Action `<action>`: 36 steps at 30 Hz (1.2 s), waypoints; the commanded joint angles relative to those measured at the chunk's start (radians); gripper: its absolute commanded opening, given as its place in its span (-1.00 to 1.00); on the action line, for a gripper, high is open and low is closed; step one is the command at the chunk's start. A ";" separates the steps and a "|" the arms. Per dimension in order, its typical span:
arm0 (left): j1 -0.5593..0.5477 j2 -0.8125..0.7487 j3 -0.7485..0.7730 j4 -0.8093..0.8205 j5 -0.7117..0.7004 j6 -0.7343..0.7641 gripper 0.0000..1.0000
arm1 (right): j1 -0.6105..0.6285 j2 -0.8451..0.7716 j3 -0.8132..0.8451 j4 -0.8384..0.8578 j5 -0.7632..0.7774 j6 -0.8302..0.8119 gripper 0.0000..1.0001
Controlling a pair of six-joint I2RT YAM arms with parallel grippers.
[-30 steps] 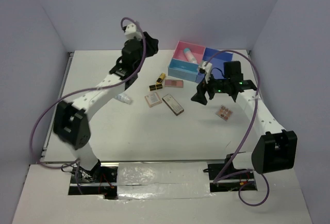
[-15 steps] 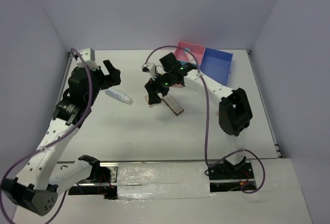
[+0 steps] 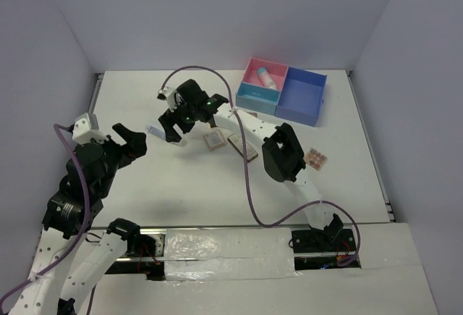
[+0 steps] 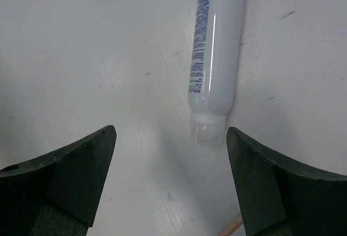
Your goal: Organize the makeup
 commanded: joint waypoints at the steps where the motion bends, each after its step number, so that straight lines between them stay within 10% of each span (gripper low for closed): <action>1: 0.005 -0.039 -0.012 -0.066 -0.041 -0.071 0.99 | 0.008 0.054 0.084 0.084 0.088 0.006 0.79; 36: 0.005 -0.120 -0.043 -0.129 -0.029 -0.183 0.99 | 0.089 0.266 0.236 0.127 0.296 0.003 0.23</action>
